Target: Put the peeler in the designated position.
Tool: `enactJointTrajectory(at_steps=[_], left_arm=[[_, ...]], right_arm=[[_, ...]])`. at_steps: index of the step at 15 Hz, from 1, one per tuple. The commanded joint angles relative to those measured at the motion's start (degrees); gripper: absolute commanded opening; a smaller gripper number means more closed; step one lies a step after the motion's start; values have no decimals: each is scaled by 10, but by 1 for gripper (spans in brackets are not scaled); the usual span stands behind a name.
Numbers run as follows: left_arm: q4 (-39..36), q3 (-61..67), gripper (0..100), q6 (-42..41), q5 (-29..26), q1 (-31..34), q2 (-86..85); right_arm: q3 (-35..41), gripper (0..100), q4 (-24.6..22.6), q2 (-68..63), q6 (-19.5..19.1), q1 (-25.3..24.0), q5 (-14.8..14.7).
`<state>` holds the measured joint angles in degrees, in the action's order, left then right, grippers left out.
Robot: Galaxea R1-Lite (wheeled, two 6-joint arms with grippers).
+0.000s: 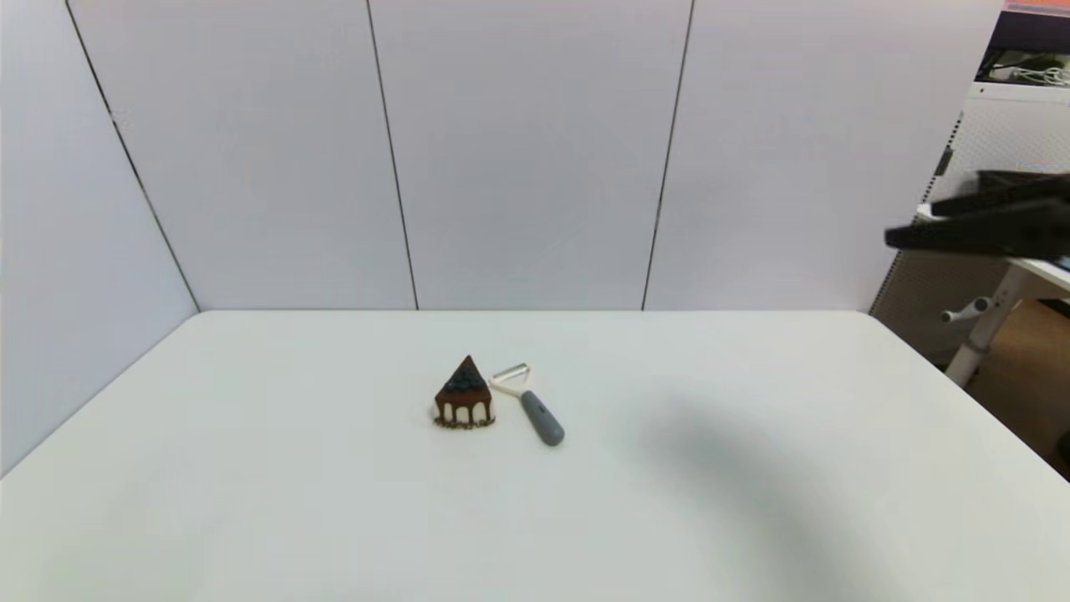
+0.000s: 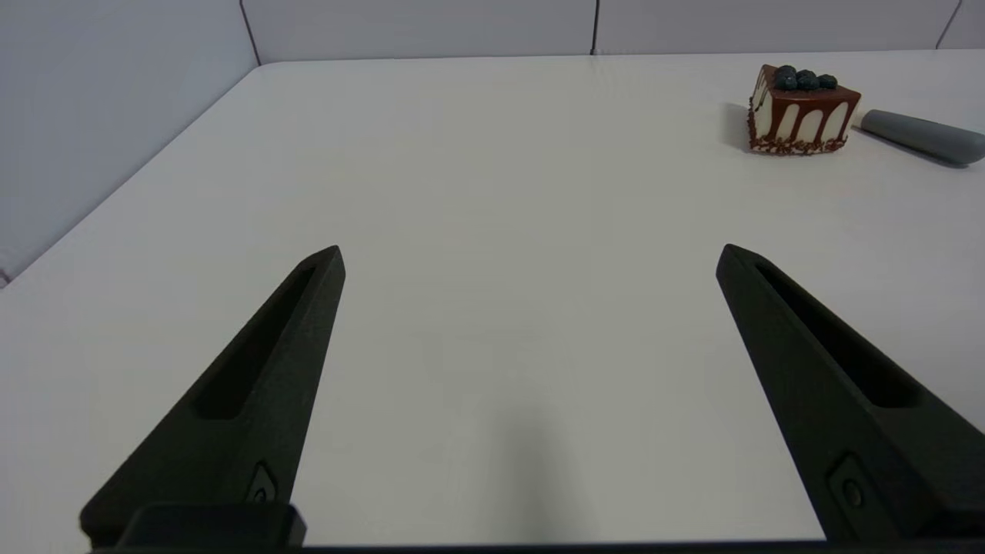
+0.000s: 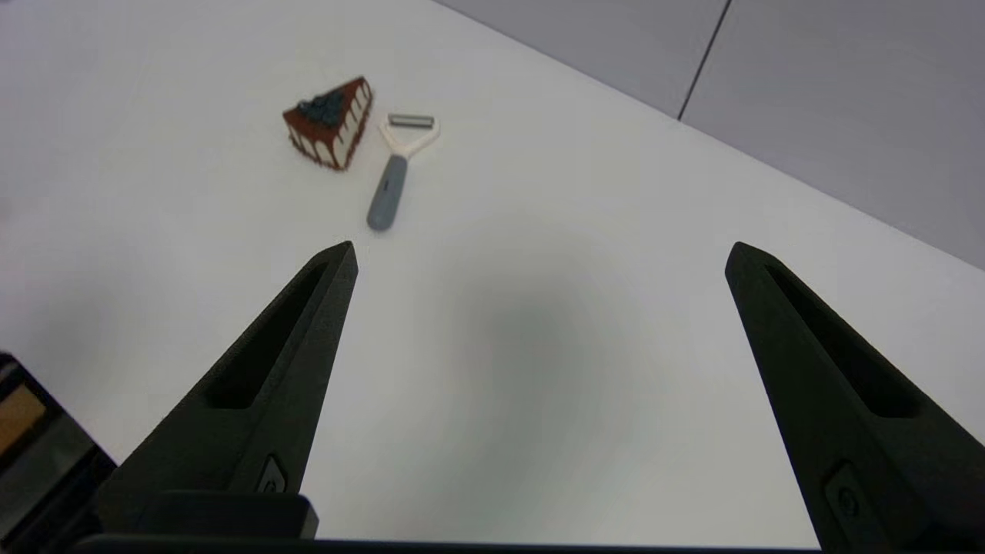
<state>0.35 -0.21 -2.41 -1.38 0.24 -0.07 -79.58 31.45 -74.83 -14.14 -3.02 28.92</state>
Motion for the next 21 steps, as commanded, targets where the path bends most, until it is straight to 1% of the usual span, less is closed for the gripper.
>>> enactJointTrajectory(at_steps=[1,2,4,5,6,7,8,9,10,11,12,15,17,19,21], left_arm=[[0,0,100,0,0,0,1],[0,-1,100,0,0,0,1],[0,0,100,0,0,0,1],[0,0,100,0,0,0,1],[0,-1,100,0,0,0,1],[0,0,100,0,0,0,1],[0,0,100,0,0,0,1],[0,0,100,0,0,0,1],[0,-1,100,0,0,0,1],[0,0,100,0,0,0,1],[0,0,100,0,0,0,1],[0,-1,100,0,0,0,1],[0,0,100,0,0,0,1],[0,0,100,0,0,0,1],[0,0,100,0,0,0,1]], right_arm=[[219,100,-10,217,-29,82,-56],[279,100,-29,264,-28,81,-98],[413,100,-90,376,-17,78,-142],[457,100,-102,418,6,62,-171],[494,100,-103,457,29,48,-214],[527,100,-104,490,38,39,-252],[554,100,-107,515,39,37,-275],[584,100,-117,543,40,35,-286],[612,100,-141,566,49,24,-286],[644,100,-177,593,54,17,-280],[675,100,-205,622,54,14,-280],[725,100,-233,657,54,21,-279],[781,100,-281,706,53,25,-273],[795,100,-315,734,56,26,-272],[796,100,-316,749,70,26,-275]])
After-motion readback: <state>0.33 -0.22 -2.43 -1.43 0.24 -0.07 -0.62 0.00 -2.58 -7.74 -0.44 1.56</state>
